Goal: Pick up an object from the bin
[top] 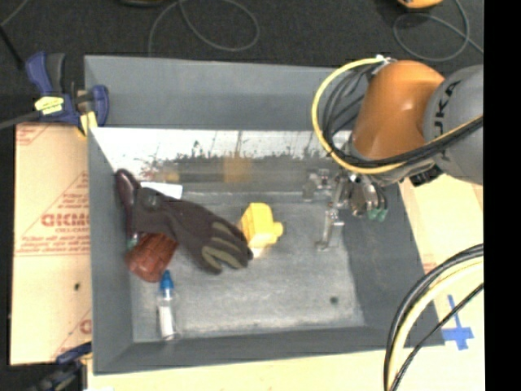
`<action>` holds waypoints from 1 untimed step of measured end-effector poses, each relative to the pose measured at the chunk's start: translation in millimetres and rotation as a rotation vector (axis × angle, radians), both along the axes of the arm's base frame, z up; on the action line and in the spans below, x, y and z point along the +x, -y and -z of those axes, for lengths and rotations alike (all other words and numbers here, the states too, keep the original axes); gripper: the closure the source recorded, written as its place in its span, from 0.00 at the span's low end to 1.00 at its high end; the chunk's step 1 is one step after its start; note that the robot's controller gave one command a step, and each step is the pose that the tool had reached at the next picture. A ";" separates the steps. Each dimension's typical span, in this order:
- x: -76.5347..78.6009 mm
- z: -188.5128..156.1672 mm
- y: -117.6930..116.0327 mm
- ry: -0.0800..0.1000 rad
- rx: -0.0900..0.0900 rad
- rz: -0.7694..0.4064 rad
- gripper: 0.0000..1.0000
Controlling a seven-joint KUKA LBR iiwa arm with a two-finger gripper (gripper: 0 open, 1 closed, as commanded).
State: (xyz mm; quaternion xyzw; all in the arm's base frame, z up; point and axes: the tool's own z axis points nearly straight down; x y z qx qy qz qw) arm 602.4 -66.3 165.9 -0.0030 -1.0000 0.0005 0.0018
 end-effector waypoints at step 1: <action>1.3 -4.8 -0.1 0.007 -0.001 -0.001 0.00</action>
Offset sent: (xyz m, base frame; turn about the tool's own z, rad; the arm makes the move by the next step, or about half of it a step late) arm 0.0298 0.0510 -0.0778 -0.1023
